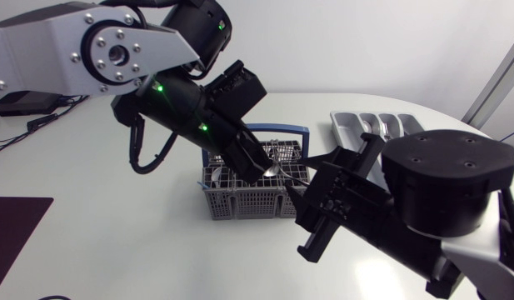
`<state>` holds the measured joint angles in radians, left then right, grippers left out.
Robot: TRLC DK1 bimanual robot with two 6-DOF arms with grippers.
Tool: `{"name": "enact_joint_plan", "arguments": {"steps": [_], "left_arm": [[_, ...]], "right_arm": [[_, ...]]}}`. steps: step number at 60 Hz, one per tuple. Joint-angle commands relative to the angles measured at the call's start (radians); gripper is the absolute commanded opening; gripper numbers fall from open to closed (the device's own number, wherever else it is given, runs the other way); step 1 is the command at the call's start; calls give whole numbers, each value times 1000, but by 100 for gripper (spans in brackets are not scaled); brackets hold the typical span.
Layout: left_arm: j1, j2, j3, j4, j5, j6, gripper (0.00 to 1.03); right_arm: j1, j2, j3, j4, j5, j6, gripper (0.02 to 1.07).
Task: Unload the cutlery basket into the drawer organizer.
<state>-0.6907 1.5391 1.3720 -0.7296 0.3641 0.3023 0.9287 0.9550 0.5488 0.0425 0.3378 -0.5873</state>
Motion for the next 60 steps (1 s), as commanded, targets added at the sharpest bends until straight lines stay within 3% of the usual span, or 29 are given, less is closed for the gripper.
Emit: {"name": "enact_joint_plan", "arguments": {"steps": [1, 22, 32, 50, 60], "left_arm": [[-9, 16, 36, -16, -2, -17, 3], [-9, 26, 45, -19, -2, -17, 3], [-9, 30, 50, -21, -2, -19, 3], [-12, 35, 56, -21, -2, -26, 3], [-15, 35, 62, -22, -2, -28, 3]], "right_arm": [[10, 21, -35, 31, 13, -34, 52], [12, 42, -36, 62, 27, -54, 38], [15, 48, -39, 71, 35, -62, 25], [25, 48, -49, 76, 52, -68, 15], [29, 48, -53, 76, 58, -68, 15]]}}
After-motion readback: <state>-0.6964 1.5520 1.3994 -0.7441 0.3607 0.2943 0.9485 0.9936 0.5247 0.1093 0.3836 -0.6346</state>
